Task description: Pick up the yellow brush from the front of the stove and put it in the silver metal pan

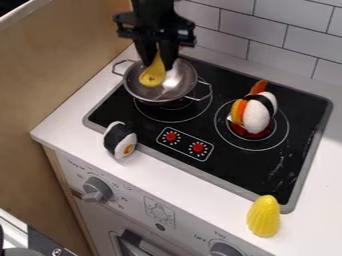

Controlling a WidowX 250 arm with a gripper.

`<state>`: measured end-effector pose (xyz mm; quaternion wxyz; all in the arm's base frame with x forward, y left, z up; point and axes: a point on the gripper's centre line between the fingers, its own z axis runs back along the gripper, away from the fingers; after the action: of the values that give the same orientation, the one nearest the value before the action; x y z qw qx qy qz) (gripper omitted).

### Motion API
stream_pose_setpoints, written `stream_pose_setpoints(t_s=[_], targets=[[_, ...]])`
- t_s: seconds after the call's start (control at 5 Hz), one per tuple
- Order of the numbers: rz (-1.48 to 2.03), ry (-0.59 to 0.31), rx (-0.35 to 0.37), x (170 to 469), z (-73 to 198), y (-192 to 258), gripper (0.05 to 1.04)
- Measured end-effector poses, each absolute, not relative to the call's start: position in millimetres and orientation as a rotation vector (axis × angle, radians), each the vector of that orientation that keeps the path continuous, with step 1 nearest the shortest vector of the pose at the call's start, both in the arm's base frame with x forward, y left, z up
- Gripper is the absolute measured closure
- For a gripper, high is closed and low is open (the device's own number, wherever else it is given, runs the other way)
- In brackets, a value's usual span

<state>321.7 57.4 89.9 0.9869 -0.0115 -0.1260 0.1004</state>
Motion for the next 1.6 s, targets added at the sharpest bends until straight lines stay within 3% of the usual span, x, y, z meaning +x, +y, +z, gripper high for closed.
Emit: stream_pose_setpoints(t_s=[0.2,0.6,0.8,1.4,1.6], targets=[[0.218,-0.258,-0.026,321.3,83.3,51.8,0.707],[0.239,-0.207,-0.02,314.9,81.8,43.9,0.176],[0.247,-0.172,-0.009,312.8,86.2,38.5,0.081],[0.313,-0.134,0.039,291.3,130.0,1.0,0.084],[0.325,-0.14,0.045,289.1,132.8,-13.3,0.084]])
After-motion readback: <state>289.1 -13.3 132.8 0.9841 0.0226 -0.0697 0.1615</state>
